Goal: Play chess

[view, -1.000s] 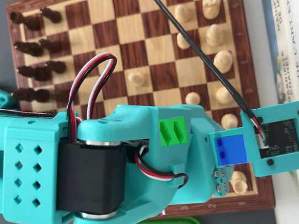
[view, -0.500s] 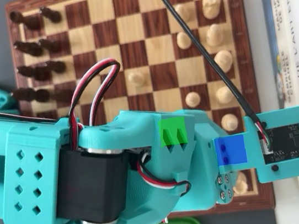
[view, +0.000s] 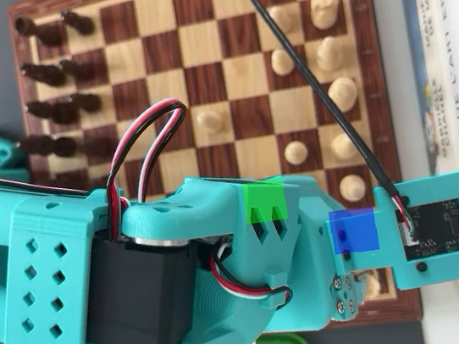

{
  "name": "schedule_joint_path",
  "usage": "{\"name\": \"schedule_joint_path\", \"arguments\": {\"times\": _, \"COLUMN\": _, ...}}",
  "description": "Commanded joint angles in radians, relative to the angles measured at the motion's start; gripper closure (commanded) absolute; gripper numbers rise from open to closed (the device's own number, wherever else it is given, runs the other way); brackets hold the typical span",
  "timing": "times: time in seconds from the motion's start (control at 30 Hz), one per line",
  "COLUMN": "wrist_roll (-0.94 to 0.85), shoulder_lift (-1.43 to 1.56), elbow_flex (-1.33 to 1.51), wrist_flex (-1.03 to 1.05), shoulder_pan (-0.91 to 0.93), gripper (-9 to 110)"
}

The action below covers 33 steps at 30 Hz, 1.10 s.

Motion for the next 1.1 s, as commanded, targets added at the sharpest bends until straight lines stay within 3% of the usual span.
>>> {"name": "schedule_joint_path", "arguments": {"times": 0.0, "wrist_roll": -0.005, "shoulder_lift": -0.011, "elbow_flex": -0.066, "wrist_flex": -0.005, "shoulder_pan": 0.002, "gripper": 84}}
{"name": "schedule_joint_path", "arguments": {"times": 1.07, "wrist_roll": -0.005, "shoulder_lift": -0.132, "elbow_flex": -0.156, "wrist_flex": 0.002, "shoulder_pan": -0.025, "gripper": 84}}
